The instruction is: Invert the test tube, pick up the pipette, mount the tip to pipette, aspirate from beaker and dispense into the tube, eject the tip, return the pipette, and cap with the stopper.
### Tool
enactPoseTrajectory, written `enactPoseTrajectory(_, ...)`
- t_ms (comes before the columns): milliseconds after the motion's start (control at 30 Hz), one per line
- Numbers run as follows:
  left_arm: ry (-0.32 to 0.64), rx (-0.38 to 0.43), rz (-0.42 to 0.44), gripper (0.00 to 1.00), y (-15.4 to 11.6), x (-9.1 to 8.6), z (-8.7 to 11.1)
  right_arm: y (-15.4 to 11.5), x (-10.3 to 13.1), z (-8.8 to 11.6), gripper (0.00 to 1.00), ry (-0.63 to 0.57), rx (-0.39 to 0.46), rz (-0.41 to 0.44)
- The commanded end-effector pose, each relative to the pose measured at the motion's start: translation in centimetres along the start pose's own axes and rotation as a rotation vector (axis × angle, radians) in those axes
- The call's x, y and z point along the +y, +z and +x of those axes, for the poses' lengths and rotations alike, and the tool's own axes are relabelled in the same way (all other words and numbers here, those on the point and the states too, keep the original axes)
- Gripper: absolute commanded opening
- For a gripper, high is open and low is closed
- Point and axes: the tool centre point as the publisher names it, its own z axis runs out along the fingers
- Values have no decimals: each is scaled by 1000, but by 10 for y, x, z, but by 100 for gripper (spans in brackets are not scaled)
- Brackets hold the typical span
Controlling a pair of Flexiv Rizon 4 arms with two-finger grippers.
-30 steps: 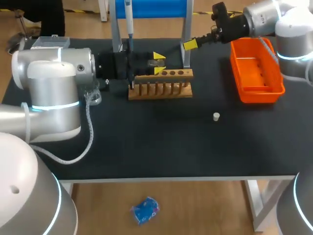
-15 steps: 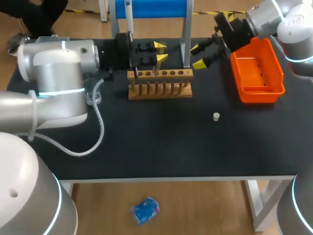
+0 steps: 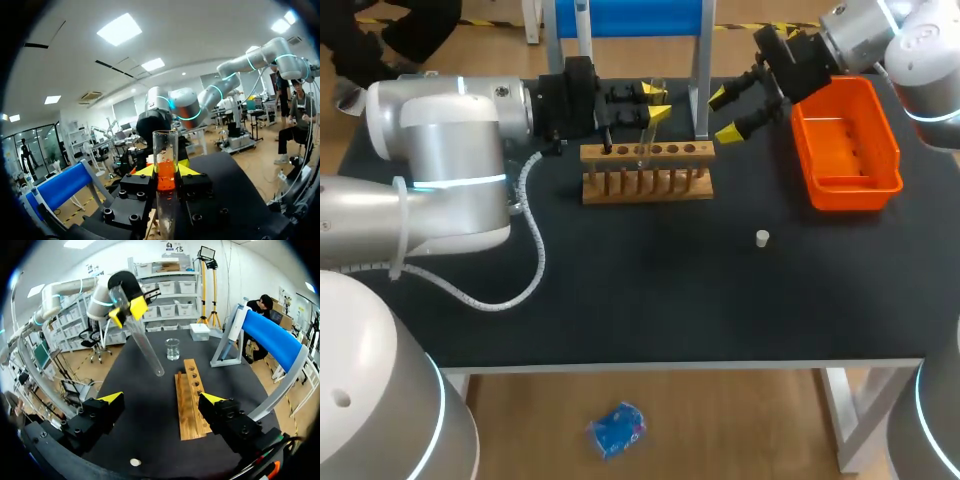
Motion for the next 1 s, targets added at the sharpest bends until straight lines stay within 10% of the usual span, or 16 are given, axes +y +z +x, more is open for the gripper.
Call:
enactPoseTrajectory(33, -5, 8, 38, 0, 9, 2, -18, 2, -20, -10, 100, -32, -7, 14)
enactPoseTrajectory(1000, -66, 46, 55, 0, 38, 43, -67, 17, -64, -46, 100, -197, -46, 35)
